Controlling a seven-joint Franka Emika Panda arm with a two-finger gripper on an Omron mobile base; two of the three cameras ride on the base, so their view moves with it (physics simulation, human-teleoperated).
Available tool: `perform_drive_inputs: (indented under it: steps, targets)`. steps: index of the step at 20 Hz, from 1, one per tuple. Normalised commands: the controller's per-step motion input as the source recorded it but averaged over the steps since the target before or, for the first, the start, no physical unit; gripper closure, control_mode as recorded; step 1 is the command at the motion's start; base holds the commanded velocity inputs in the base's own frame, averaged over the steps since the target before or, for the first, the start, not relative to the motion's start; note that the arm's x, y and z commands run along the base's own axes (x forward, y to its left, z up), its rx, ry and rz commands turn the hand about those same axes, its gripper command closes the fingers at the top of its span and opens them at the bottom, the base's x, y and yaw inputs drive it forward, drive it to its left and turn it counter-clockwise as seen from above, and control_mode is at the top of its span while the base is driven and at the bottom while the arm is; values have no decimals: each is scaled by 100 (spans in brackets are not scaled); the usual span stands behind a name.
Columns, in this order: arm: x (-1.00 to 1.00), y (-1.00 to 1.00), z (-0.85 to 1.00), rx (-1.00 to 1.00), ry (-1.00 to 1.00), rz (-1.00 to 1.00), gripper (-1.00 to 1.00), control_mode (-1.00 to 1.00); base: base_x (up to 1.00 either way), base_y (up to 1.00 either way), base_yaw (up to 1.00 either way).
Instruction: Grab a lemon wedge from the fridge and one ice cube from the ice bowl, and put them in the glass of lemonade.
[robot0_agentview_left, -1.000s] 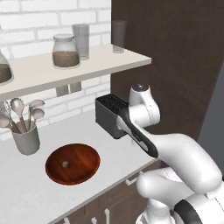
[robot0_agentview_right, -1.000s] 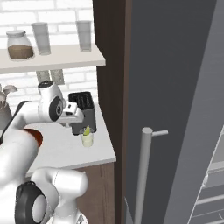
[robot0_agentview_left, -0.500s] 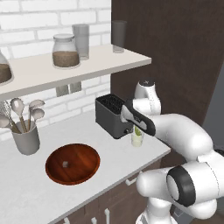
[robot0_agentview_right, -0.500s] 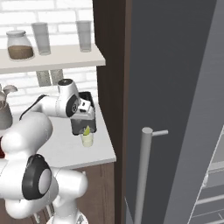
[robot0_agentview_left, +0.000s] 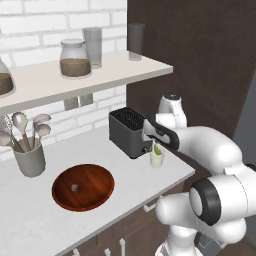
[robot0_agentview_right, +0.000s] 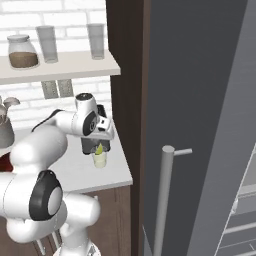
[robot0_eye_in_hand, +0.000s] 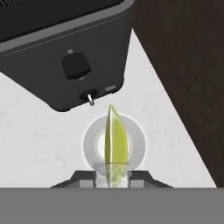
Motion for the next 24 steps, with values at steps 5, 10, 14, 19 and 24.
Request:
perform_drive_inputs:
  steps: [5,10,14,19,24]
  targets:
    - [3,0,-38,0,0,0,100,-100,0,0,0]
    - [3,0,-20,0,0,0,100,-100,0,0,0]
    - [19,0,-3,0,0,0,100,-100,0,0,0]
    - [38,-7,0,0,1,0,100,-100,0,0,0]
    - [6,-4,-4,0,0,0,100,-100,0,0,0]
